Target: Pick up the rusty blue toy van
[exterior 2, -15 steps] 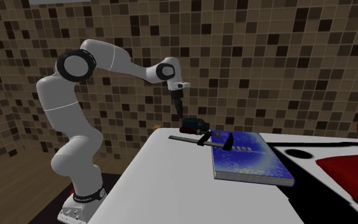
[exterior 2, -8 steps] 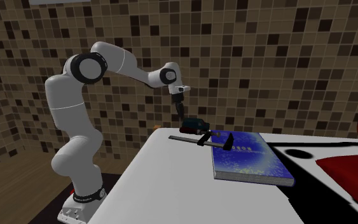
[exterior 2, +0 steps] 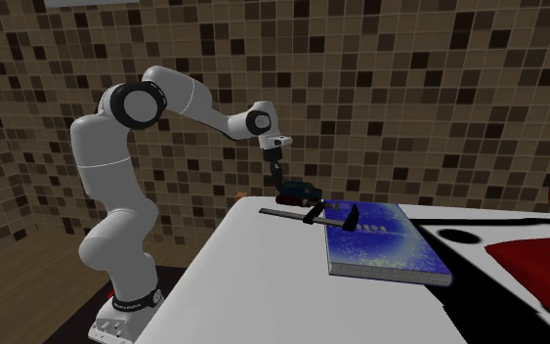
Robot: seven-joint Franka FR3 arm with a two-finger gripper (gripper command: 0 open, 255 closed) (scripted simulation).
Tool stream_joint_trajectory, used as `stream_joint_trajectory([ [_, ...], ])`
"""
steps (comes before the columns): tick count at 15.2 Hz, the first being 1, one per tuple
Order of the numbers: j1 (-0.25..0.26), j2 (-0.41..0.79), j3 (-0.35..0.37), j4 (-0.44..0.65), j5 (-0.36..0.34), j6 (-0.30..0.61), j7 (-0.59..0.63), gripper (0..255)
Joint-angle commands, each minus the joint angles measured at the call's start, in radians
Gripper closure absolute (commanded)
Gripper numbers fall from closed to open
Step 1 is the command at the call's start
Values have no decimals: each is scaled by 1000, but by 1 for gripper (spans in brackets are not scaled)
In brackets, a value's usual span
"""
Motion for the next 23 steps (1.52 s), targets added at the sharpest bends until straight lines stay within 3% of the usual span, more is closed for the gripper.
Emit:
stream_joint_trajectory([
  [1, 0, 1, 0, -1, 0, 1, 0, 255],
  [7, 0, 0, 0, 0, 1, 0, -1, 255],
  [23, -2, -30, -8, 176, 33, -193, -56, 255],
])
